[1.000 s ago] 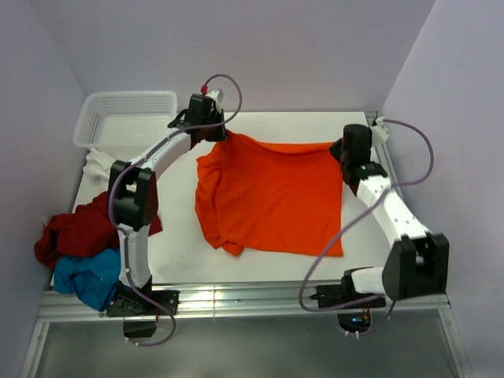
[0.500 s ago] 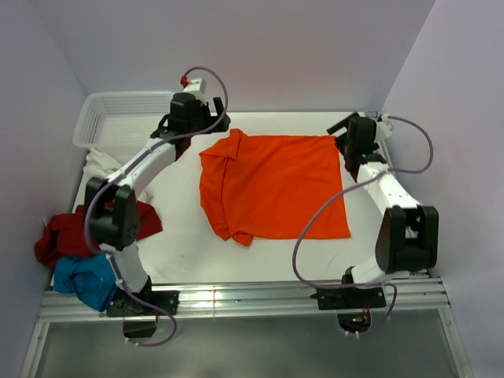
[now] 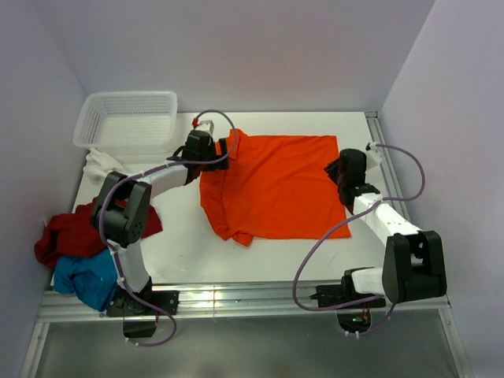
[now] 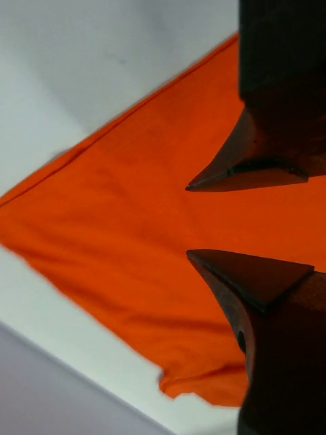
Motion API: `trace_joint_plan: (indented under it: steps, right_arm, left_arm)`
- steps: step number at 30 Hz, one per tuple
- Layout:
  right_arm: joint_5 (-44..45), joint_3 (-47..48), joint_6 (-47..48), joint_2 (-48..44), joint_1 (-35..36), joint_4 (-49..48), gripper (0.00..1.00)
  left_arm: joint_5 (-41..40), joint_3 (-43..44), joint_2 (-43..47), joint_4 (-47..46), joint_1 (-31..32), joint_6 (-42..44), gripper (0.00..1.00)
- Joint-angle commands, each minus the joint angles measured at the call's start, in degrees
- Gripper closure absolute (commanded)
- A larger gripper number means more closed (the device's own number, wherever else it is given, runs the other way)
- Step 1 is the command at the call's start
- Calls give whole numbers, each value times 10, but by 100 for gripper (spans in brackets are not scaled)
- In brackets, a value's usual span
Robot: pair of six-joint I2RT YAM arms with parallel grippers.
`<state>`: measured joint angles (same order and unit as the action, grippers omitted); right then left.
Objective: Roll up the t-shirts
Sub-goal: Flatten the tshirt
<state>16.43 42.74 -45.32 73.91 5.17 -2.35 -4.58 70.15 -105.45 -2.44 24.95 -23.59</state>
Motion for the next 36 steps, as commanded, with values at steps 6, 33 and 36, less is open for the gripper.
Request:
trace_joint_plan:
  steps: [6, 33, 36]
  right_arm:
    - [38, -75, -87, 23, 40, 13, 100]
    - [177, 14, -361, 126, 136, 293, 100]
    - [170, 22, -372, 131, 136, 316, 100]
  left_arm:
    - [-31, -108, 19, -107, -23, -22, 9]
    - [41, -200, 58, -121, -52, -54, 23]
    - [27, -219, 90, -122, -51, -62, 22]
